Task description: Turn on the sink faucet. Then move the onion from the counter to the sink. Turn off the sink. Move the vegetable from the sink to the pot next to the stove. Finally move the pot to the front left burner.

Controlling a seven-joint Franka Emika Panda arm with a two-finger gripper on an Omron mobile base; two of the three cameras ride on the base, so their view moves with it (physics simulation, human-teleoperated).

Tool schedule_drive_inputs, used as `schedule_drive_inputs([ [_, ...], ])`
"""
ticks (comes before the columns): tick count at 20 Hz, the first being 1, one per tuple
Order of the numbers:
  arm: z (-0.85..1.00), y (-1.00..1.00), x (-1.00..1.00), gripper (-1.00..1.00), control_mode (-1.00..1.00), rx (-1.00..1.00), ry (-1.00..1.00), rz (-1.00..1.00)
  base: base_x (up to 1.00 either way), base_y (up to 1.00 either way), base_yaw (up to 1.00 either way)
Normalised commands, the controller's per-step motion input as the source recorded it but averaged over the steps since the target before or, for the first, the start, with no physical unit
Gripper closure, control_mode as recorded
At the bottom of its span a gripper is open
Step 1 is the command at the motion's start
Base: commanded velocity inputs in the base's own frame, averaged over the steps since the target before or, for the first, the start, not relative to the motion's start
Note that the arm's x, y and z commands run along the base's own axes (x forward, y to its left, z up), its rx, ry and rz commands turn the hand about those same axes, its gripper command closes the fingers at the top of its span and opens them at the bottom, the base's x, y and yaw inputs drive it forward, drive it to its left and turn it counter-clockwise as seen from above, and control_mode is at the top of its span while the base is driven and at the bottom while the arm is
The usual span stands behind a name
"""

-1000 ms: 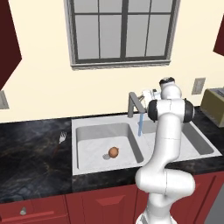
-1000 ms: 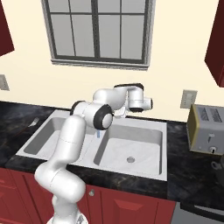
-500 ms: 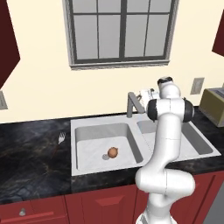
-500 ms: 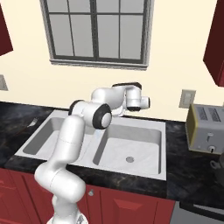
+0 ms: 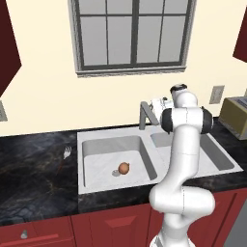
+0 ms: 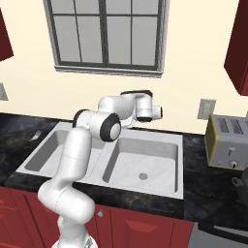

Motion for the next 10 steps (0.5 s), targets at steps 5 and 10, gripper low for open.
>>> schedule_drive_inputs([
  [5,0.00,-0.20,0.00,-1.00,-1.00,0.00,-0.06,0.00,0.00,0.00,0.00],
  [10,0.00,-0.38,0.02,-1.00,-1.00,0.00,-0.05,0.00,0.00,0.00,0.00],
])
